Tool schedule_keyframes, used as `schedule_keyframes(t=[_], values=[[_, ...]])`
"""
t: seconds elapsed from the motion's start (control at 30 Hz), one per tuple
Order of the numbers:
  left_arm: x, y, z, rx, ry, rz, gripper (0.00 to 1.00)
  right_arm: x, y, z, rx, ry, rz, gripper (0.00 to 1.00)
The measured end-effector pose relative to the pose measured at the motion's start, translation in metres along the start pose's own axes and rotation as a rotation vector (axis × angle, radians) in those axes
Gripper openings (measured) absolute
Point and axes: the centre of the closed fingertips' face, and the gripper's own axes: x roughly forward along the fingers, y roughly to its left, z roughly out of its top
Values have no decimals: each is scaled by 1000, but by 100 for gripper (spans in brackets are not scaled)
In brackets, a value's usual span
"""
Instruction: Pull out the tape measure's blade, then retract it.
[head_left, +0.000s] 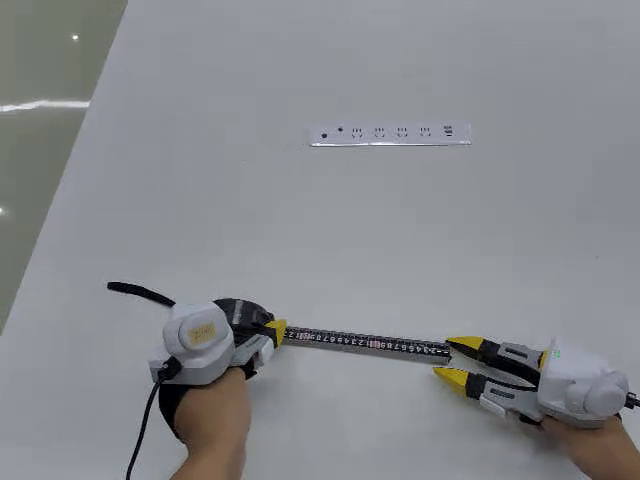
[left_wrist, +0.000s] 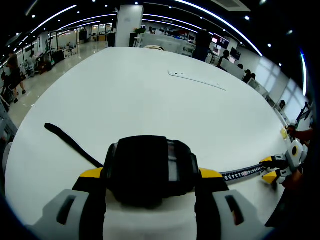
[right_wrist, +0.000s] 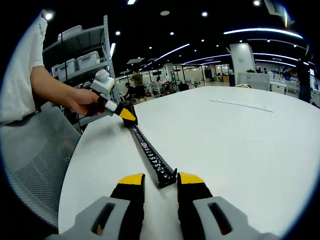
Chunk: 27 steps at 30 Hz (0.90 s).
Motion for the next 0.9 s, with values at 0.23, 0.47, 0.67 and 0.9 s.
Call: schedule_keyframes(t=[0.23,0.47,0.67,0.9], values=[[-1,0,0,0,-2,1,71,2,-2,-2,-10,1,5,20],[0,-1,1,0,-2,1,71,1,-6,-2,2,-5,2,15],[0,0,0,1,-3,2,71,2,-8,-3,2,-7,1,13],[0,0,0,2,-3,3,70,2,-8,-4,-3,-9,0,13]])
